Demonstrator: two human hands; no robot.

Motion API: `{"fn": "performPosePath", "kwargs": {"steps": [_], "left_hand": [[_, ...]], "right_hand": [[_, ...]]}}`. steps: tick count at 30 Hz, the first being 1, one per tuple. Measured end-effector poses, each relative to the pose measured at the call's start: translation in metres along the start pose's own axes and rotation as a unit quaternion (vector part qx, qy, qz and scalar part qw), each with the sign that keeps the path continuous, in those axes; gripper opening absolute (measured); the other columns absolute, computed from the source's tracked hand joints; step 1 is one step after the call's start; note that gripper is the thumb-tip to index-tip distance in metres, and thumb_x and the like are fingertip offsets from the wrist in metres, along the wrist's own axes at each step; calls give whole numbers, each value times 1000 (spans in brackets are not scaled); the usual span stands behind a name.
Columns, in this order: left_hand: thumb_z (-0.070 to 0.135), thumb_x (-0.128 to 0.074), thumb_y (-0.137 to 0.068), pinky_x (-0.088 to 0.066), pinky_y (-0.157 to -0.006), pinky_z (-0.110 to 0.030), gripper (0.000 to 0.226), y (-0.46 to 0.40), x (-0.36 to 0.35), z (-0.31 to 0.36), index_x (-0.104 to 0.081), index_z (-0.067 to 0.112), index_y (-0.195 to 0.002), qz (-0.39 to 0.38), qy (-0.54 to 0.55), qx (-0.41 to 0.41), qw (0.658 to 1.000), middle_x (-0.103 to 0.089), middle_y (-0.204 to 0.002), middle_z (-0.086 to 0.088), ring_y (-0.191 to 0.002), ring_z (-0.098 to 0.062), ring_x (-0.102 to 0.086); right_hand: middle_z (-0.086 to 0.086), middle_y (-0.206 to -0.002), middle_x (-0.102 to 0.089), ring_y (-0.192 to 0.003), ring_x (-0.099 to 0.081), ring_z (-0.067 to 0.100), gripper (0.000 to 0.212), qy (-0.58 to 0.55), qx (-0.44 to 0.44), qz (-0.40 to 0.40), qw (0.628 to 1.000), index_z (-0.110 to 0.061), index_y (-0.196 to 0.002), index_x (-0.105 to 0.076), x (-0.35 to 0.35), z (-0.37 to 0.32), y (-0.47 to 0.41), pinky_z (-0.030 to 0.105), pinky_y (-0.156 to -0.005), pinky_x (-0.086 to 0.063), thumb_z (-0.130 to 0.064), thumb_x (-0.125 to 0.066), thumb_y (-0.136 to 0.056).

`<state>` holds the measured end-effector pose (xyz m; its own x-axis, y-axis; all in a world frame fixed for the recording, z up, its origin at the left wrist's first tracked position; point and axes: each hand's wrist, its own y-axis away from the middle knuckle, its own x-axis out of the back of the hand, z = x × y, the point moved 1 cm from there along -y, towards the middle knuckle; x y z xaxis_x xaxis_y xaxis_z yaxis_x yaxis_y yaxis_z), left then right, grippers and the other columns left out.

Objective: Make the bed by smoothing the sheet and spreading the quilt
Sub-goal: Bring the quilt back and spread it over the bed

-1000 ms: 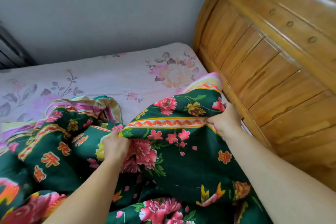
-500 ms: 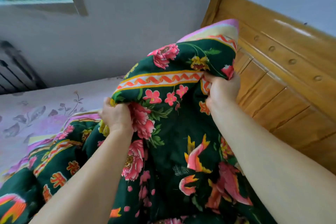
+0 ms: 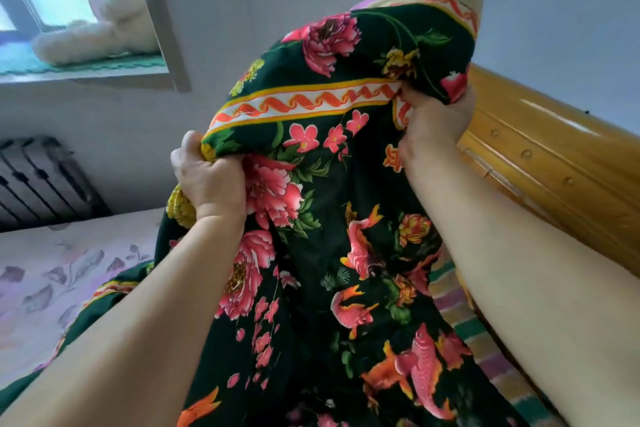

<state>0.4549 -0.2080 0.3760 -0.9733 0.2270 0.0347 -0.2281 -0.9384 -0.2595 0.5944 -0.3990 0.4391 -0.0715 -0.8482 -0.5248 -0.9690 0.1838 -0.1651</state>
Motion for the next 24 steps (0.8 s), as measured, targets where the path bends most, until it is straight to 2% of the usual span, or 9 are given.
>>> {"fn": "performPosePath", "kwargs": {"steps": [4,6,9,12,15,17,20,22,24], "left_hand": [[15,-62,-74,-47,-76,-36,20,-12,-34,-6,-43,18,-71,-9,-59,-31,998,-45,-94,-9,-89,-31,-51],[14,-58,-74,-47,-79,-41,14,-25,-57,-30,-45,16,-74,-6,-104,-44,994,-45,-96,-13,-94,-37,-50],[10,-61,-78,-42,-83,-42,13,-47,-93,-76,-52,4,-85,-49,-202,-43,977,-47,-106,-24,-99,-41,-46],[13,-70,-80,-34,-98,-38,41,-56,-136,-134,-49,-1,-112,-152,-303,9,941,-38,-121,-23,-113,-37,-42],[23,-77,-76,-23,-116,-39,89,-48,-171,-209,-22,16,-146,-304,-401,99,858,-14,-149,-17,-138,-34,-24],[35,-76,-75,-17,-118,-44,105,-33,-179,-251,-4,28,-151,-373,-476,128,786,1,-157,-15,-145,-33,-6],[48,-72,-75,-14,-115,-57,107,-6,-175,-306,5,39,-149,-433,-552,160,695,6,-159,-10,-146,-32,9],[51,-71,-74,-13,-112,-63,107,8,-159,-331,7,44,-147,-449,-575,195,656,10,-159,-6,-146,-29,14],[53,-73,-70,-17,-109,-66,109,10,-138,-359,5,48,-146,-443,-595,215,635,11,-159,-5,-145,-30,13]], "right_hand": [[-4,-86,-61,-78,-60,8,39,39,38,-24,998,-20,-81,-48,-13,22,-48,24,-77,-54,11,-70,-72],[-4,-85,-59,-76,-59,6,37,51,47,-40,997,-17,-83,-47,-20,56,-81,15,-69,-50,12,-68,-73],[-4,-86,-58,-83,-59,13,37,105,38,-43,993,-19,-86,-46,-21,128,-126,17,-76,-49,8,-69,-74],[2,-100,-60,-99,-59,21,35,259,28,-36,965,-17,-99,-51,-2,218,-174,33,-91,-50,-4,-73,-74],[8,-131,-51,-123,-48,29,55,523,-66,-43,849,-17,-126,-50,37,300,-199,39,-102,-42,-12,-75,-77],[9,-143,-39,-132,-37,31,66,635,-134,-95,755,-21,-138,-40,71,340,-187,40,-104,-37,-15,-71,-79],[13,-140,-39,-129,-39,34,71,708,-205,-218,640,-25,-140,-37,123,392,-147,39,-103,-39,-27,-70,-78],[15,-142,-38,-129,-41,34,83,714,-295,-292,564,-29,-147,-27,153,418,-110,38,-105,-40,-37,-72,-77],[17,-152,-24,-135,-33,36,100,679,-385,-337,526,-35,-151,-15,170,441,-73,42,-110,-35,-44,-76,-73]]}}
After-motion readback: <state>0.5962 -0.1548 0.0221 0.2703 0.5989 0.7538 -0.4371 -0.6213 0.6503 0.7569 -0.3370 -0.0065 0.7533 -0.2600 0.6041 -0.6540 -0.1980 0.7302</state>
